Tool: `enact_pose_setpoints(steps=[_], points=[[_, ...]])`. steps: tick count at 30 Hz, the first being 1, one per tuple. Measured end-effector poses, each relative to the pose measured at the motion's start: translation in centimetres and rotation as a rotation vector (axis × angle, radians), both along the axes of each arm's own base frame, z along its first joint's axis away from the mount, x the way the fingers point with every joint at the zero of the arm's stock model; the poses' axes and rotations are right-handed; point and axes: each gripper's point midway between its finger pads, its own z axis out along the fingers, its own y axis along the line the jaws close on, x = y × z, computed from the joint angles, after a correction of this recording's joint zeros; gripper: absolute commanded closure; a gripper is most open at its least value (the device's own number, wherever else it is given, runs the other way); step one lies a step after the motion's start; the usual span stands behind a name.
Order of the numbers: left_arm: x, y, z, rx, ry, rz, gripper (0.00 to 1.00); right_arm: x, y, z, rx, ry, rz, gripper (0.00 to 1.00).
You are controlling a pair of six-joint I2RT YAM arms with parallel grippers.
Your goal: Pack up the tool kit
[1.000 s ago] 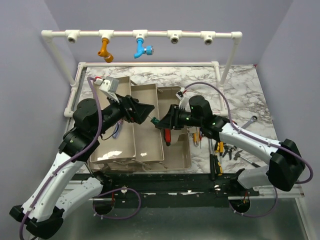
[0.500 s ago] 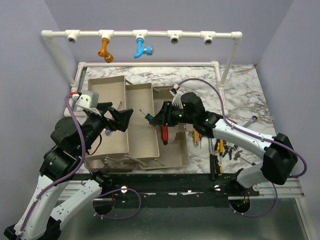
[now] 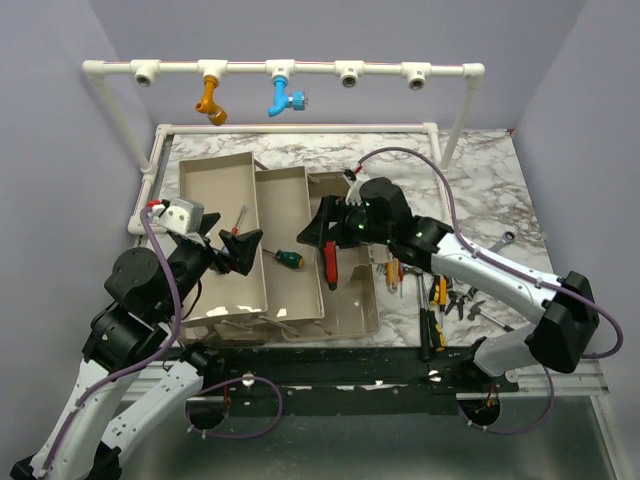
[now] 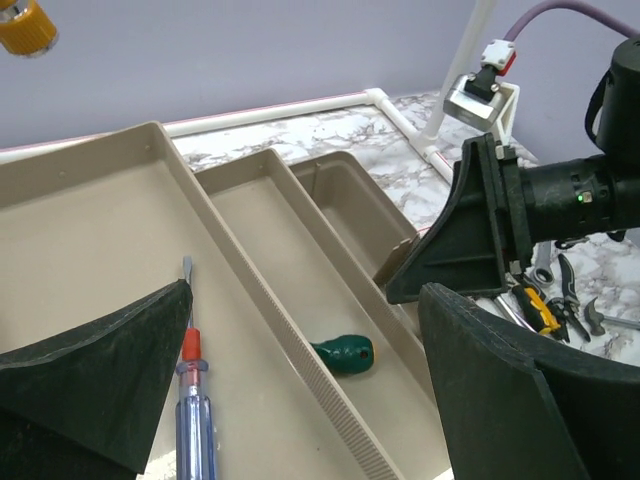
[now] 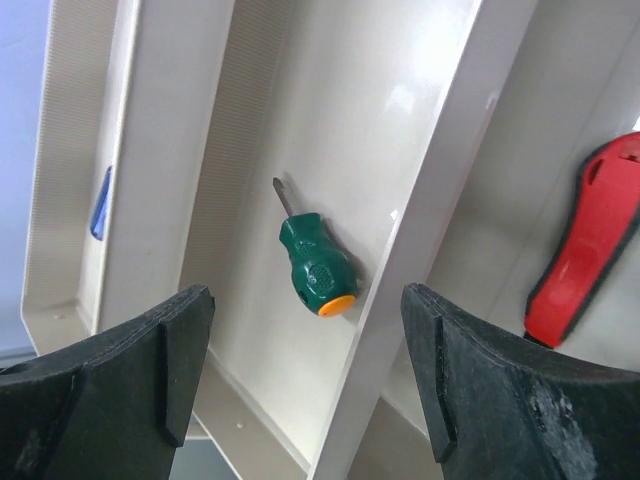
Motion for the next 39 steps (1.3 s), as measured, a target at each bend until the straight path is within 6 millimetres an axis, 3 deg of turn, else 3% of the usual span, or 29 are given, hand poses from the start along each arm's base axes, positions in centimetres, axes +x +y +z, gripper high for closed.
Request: enact_pose_setpoints(steps=[5,10,15,18,24,27,30,33,39], points=[[-0.4,-0.2,0.9,0.008,-0.058,-0.029,0.02,0.0,-3.0,2.7,-0.023,-0.074,-0.092,0.17],[-0.8,-1.0,-0.6,0.021,-0.076,-0.084,0.02,0.2,-8.3,5.6,-0.072,-0.173,-0.268,0.17],[-0.9,-2.9,-1.7,0.031,-0.052,-0.182,0.02,0.1,-13.9,5.8,-0.163,-0.218,-0.450,0.17],[-1.1,-4.4,-2.3,0.023,-0.036,-0.258,0.02,0.0,-17.2,3.5,-0.276,-0.193,-0.564,0.16],[-2.0,-6.8,-4.0,0.005,0.023,-0.396,0.03,-1.0,-24.1,-4.9,-0.563,-0.050,-0.767,0.11],[-2.5,-7.2,-4.3,-0.003,0.027,-0.430,0.03,-1.8,-27.6,-8.2,-0.657,0.029,-0.869,0.11],[-3.0,-7.3,-4.1,-0.020,0.013,-0.452,0.03,-2.4,-29.9,-9.5,-0.699,0.091,-0.976,0.09],[-3.4,-7.4,-3.5,-0.032,-0.010,-0.469,0.03,-2.2,-30.9,-10.1,-0.700,0.128,-1.058,0.09],[-3.8,-7.6,-3.2,-0.043,-0.015,-0.492,0.03,-1.4,-33.3,-12.9,-0.743,0.216,-1.138,0.21]])
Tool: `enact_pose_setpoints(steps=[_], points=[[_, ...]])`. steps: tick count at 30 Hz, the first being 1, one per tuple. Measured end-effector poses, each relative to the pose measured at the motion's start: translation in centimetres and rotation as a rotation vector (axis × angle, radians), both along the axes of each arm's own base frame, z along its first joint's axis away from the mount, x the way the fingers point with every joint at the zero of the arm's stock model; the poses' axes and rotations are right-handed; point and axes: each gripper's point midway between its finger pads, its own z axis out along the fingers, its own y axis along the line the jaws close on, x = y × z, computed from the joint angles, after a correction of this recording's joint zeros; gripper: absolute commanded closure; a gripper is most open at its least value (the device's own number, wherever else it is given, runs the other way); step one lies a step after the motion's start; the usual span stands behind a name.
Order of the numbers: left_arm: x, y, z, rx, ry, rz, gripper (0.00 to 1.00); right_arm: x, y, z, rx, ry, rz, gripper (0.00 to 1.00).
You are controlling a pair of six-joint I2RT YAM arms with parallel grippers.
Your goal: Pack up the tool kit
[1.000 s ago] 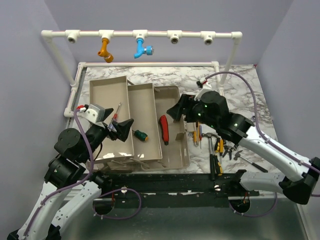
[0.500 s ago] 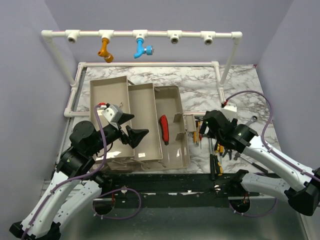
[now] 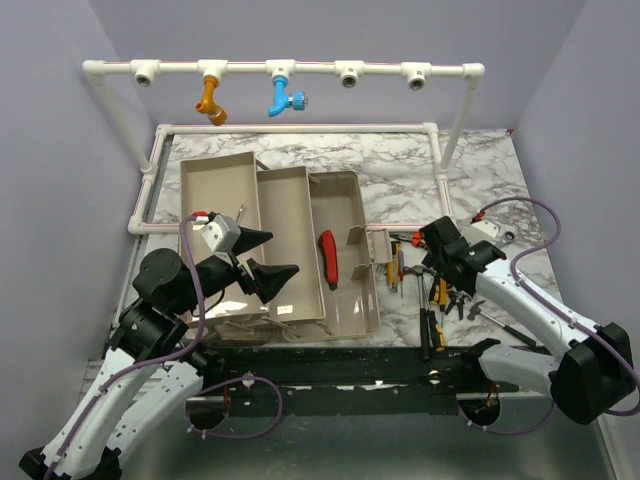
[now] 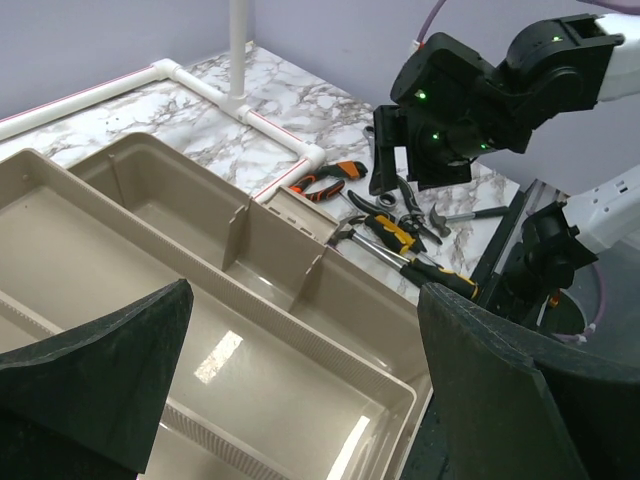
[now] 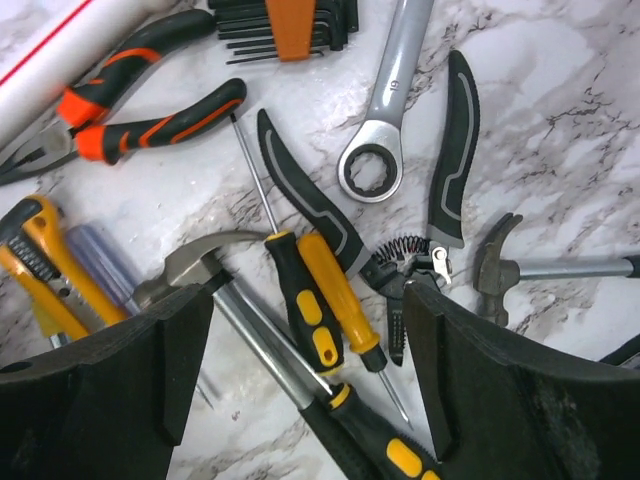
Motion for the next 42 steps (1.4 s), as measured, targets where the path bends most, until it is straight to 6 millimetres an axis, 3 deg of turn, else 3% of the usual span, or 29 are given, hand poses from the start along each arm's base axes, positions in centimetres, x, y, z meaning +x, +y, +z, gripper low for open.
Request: enact_pose_setpoints(steps=[4,9,22,25,34,42], points=[[-0.2,0.0,0.1,-0.003,0.000,-0.005,0.03,0.7,-0.7,-2.1,0.044,0.040,-0.022,0.34],[-0.3,0.1,0.3,-0.008,-0.007,-0.005,0.03,0.4,-0.2,-5.2,0.097,0.108,-0.013,0.35],[-0.4,0.1,0.3,-0.009,-0.010,-0.005,0.03,-0.5,0.3,-7.8,0.130,0.167,-0.026,0.40],[-0.4,0.1,0.3,-0.009,-0.010,-0.005,0.03,-0.9,0.3,-8.8,0.126,0.203,-0.041,0.51],[-0.4,0.2,0.3,-0.007,-0.012,-0.004,0.03,0.0,0.8,-8.8,0.140,0.184,-0.018,0.78],[-0.3,0.2,0.2,0.000,-0.015,-0.002,0.03,1.3,1.4,-7.1,0.134,0.171,0.041,0.79]])
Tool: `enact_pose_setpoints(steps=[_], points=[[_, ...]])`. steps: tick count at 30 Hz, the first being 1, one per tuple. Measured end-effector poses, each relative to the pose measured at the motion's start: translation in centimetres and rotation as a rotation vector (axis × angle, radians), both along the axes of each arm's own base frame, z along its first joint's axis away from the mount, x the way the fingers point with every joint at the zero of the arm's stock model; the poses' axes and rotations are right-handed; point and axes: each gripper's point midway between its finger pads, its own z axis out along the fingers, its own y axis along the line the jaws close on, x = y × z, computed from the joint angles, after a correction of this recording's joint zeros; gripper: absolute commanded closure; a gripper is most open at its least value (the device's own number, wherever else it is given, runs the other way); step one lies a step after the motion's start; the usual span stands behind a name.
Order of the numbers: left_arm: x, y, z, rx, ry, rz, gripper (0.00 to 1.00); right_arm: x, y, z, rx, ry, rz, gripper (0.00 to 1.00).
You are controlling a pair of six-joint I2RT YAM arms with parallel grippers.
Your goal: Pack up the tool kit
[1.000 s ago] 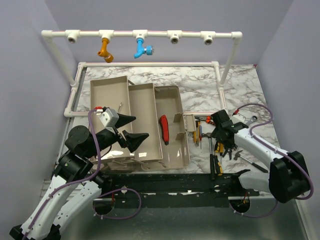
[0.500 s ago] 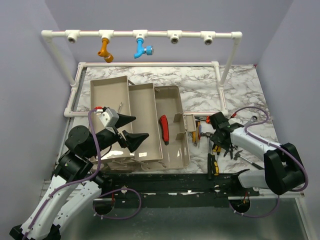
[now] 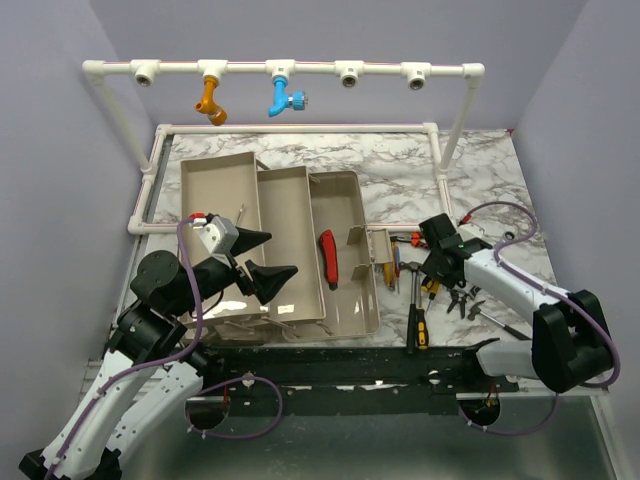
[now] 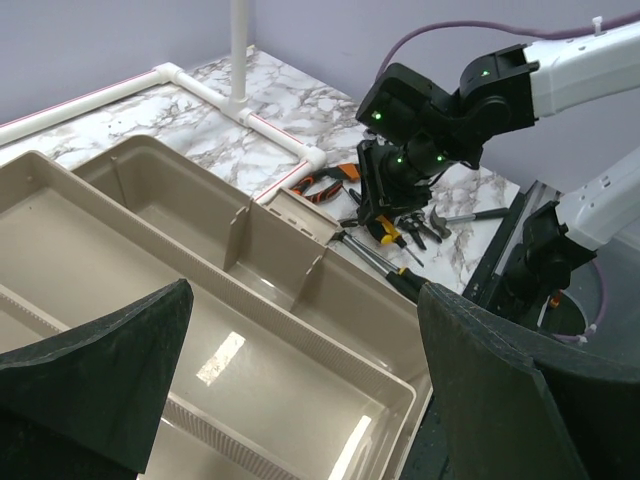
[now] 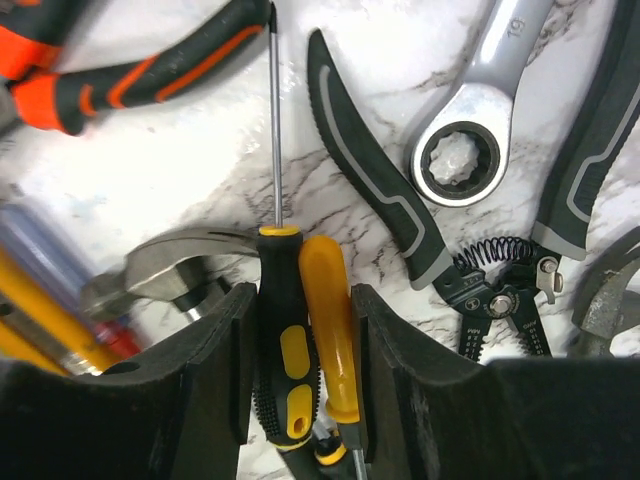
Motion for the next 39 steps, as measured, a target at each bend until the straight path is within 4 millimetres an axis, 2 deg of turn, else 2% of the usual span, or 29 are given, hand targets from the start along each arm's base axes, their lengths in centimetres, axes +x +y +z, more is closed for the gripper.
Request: enact_pose_setpoints(steps=[7,11,15,19,22,24,33,39], points=[[0.2,0.0,-0.1,0.006,-0.001,0.006,0.03,0.9,0.2,3.8,0.027,-0.108,0.039,0.79],[0.3,0.0,-0.3,0.011,0.006,0.006,0.03,1.2,0.6,4.7,0.046,-0.137,0.063,0.79],[0.3,0.0,-0.3,0.012,0.007,0.007,0.03,1.3,1.2,4.0,0.072,-0.133,0.079,0.79],[0.4,0.0,-0.3,0.012,0.007,0.010,0.03,0.8,1.6,1.5,0.084,-0.080,0.090,0.75],[0.4,0.0,-0.4,0.013,0.007,0.013,0.03,0.6,1.9,0.1,0.089,-0.040,0.095,0.55],[0.5,0.0,-0.4,0.014,0.009,0.014,0.03,0.8,2.1,-0.2,0.095,-0.036,0.099,0.50],[0.6,0.0,-0.6,0.020,0.014,0.021,0.03,1.4,2.8,-0.3,0.119,-0.041,0.130,0.41],[0.7,0.1,-0.7,0.022,0.016,0.023,0.03,1.4,2.9,1.2,0.127,-0.079,0.156,0.40]])
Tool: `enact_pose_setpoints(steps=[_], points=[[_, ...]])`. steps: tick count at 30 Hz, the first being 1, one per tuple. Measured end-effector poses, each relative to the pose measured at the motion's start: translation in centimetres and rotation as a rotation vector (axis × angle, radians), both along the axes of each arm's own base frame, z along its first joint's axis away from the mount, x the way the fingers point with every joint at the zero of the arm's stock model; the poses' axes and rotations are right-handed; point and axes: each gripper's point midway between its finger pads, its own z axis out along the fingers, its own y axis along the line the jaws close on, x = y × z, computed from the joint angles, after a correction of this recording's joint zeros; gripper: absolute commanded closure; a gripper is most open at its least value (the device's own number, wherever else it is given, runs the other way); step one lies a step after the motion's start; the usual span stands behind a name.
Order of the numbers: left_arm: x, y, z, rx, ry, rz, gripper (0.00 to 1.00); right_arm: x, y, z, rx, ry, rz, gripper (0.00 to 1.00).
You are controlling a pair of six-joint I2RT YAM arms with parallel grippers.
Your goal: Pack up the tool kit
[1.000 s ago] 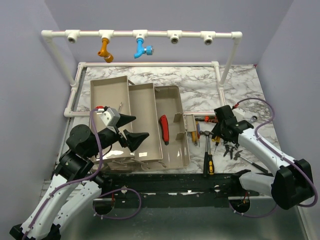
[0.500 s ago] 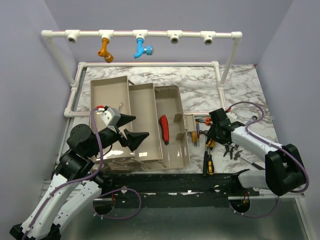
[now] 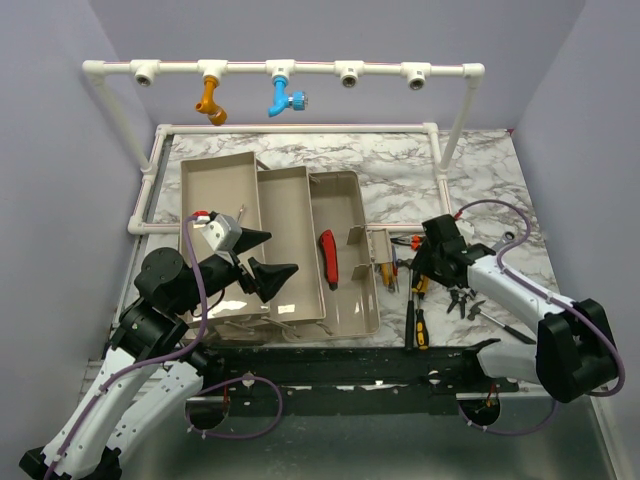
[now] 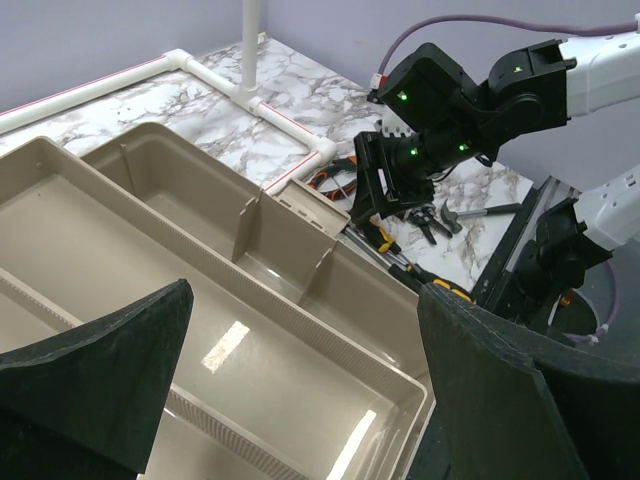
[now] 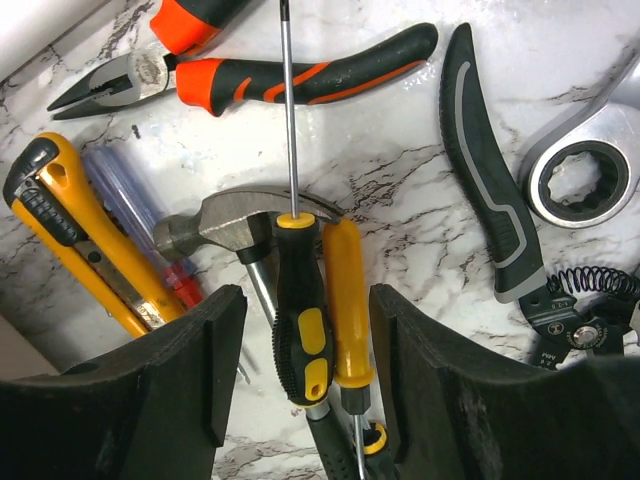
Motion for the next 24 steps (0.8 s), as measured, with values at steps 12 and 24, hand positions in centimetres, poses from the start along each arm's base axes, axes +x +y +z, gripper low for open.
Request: enact_pose_setpoints(steps=[12,24], points=[[0.0,0.0,-0.1,0.002,0.003,0.002,0.03,-0.4,0.6,-0.7,0.028,0.006,0.047,0.54],[0.1,-0.1,-0.2,0.006,0.007,0.002,0.03,0.2,1.4,-0.9,0.058,-0.016,0.071,0.80]])
